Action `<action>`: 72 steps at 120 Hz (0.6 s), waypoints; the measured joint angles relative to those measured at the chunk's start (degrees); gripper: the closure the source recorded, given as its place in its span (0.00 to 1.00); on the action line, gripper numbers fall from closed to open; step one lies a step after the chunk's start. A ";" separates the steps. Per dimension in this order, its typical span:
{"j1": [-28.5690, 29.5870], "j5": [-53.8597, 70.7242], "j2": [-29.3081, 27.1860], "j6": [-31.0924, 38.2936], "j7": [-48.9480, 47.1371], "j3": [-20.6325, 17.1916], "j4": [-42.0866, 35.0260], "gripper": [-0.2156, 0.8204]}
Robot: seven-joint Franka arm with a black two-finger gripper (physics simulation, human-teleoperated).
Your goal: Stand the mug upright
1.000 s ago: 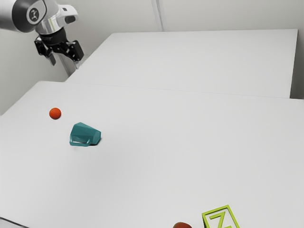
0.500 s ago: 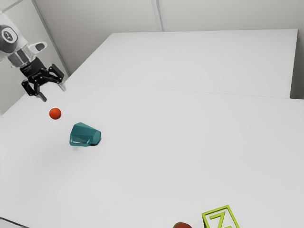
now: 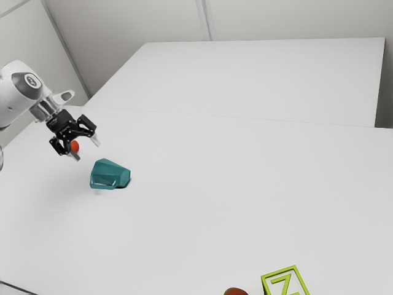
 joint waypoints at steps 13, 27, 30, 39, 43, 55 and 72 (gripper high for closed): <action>1.23 -1.67 2.85 1.08 2.79 0.04 0.36 0.21; 1.80 -3.49 5.75 2.16 5.77 0.51 1.50 0.21; 1.85 -3.90 6.43 2.35 6.36 0.55 1.86 0.21; 1.94 -5.15 7.78 2.89 7.99 0.60 2.32 0.21; 1.95 -5.68 8.24 3.15 8.65 0.61 2.41 0.21; 1.96 -7.32 9.29 4.16 10.43 0.57 2.53 0.21; 1.89 -10.22 9.66 5.56 12.44 0.42 2.04 0.21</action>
